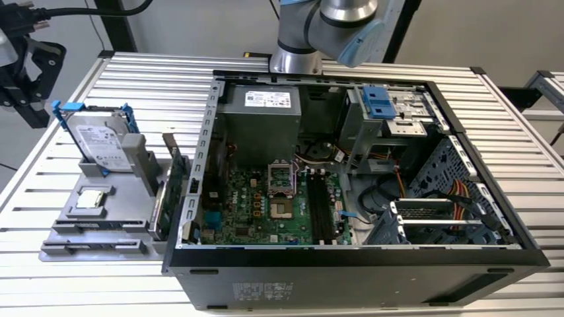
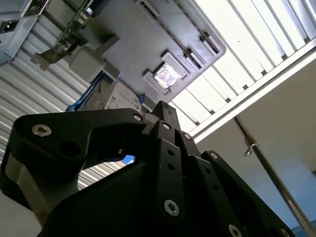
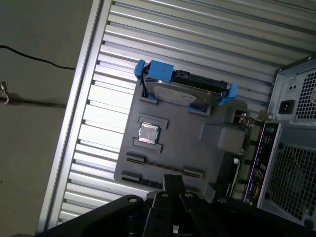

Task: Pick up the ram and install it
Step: 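Pick up the ram and move it above insertion slot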

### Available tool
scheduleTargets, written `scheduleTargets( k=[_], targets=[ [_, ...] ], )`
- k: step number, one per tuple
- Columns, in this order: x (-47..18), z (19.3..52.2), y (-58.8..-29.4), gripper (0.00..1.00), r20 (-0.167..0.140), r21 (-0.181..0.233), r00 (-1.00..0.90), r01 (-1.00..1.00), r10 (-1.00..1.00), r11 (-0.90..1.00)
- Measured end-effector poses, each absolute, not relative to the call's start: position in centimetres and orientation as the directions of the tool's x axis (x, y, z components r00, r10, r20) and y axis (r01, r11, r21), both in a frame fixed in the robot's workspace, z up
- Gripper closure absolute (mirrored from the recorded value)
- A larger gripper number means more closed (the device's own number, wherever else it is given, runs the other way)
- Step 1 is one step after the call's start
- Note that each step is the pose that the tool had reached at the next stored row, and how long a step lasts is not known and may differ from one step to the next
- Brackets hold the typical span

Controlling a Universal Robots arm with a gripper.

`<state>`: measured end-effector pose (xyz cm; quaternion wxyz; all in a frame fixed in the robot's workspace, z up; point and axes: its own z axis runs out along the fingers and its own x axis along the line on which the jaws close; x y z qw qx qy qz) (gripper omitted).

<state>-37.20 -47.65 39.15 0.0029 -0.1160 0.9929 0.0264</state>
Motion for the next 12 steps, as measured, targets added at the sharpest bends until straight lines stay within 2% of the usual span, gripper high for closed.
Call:
scheduleTargets(
  k=[12],
  targets=[
    [-37.21,39.15,-47.64,1.0,-0.012,0.052,-0.956,-0.294,-0.293,0.955]
  ],
)
